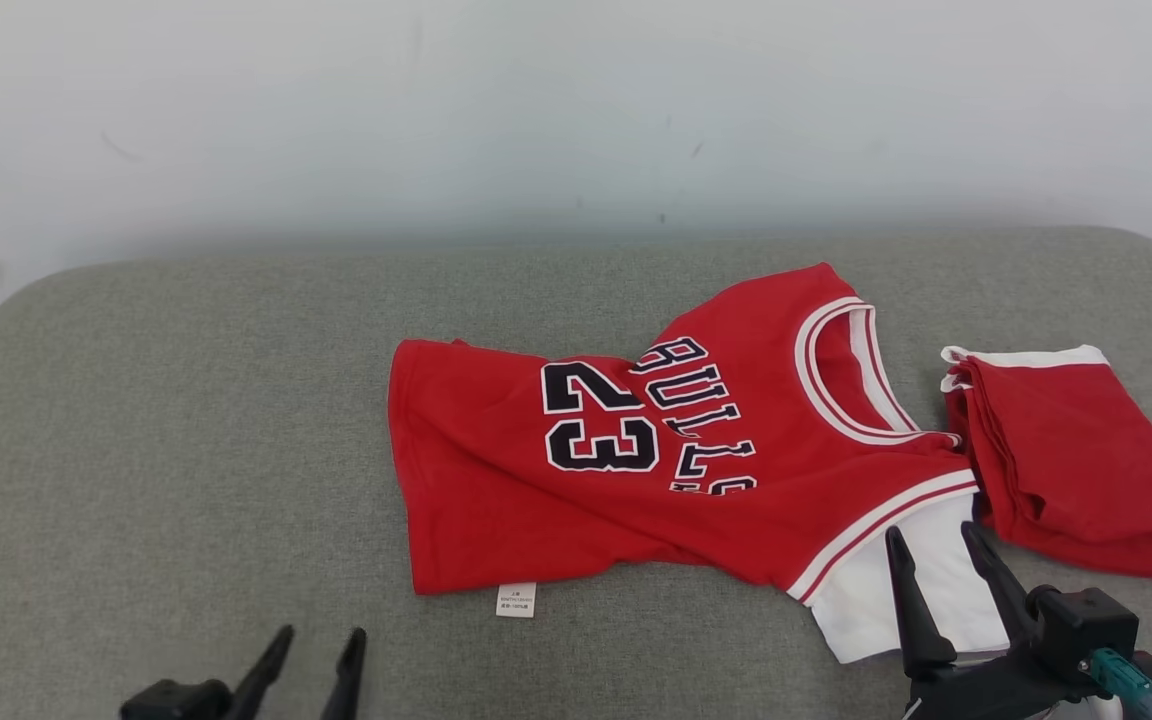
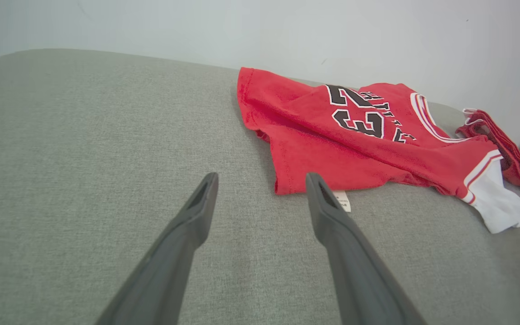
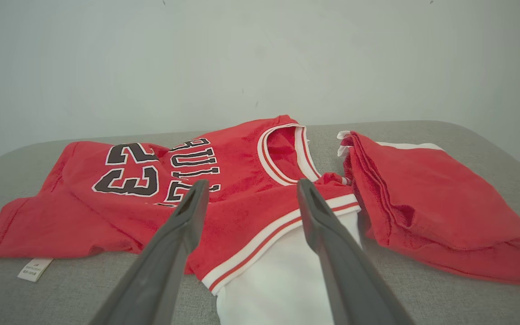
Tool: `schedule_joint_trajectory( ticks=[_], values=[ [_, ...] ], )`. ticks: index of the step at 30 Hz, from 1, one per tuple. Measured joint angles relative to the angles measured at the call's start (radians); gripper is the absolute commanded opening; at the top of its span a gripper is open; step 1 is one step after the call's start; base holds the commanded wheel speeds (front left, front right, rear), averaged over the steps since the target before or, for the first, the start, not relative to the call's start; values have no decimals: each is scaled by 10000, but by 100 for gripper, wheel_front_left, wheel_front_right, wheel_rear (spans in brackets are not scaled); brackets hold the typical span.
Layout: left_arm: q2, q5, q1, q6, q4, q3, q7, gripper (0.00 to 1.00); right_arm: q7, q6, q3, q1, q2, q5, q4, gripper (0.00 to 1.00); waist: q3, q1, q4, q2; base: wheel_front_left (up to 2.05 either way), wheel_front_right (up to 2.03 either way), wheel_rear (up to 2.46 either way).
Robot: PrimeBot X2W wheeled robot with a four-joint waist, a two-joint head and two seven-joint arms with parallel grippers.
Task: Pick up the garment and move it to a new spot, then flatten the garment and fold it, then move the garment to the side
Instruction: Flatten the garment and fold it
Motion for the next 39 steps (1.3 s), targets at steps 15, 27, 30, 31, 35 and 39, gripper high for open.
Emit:
schedule_joint_trajectory(
  ticks=[15,27,30,31,35,39],
  values=[
    [-393,180,-1261,-518,1459,-696,1289,100,1360,-190,-249,67,-31,48,940,100,541,0,-280,0,0,0,0],
    [-566,570,-2765,-1016,3018,-1252,1806,100,1841,-311,-696,-213,54,52,1553,100,1173,1,-410,0,0,0,0],
    [-646,731,-2955,-1195,3352,-1446,1879,100,1850,-353,-930,-257,98,52,1708,100,1253,0,-426,1,0,0,0],
    [-665,819,-2985,-1233,3453,-1509,1889,100,1852,-353,-961,-260,107,52,1743,100,1279,0,-427,1,0,0,0],
    [-871,918,-3247,-1321,3831,-1666,1875,100,1925,-355,-1072,-411,161,50,1877,100,1328,0,-418,1,0,0,0],
    [-1037,1001,-3533,-1319,4142,-1668,1785,100,1910,-357,-1361,-417,213,2,1967,100,1368,-1,-397,0,0,0,0]
  ],
)
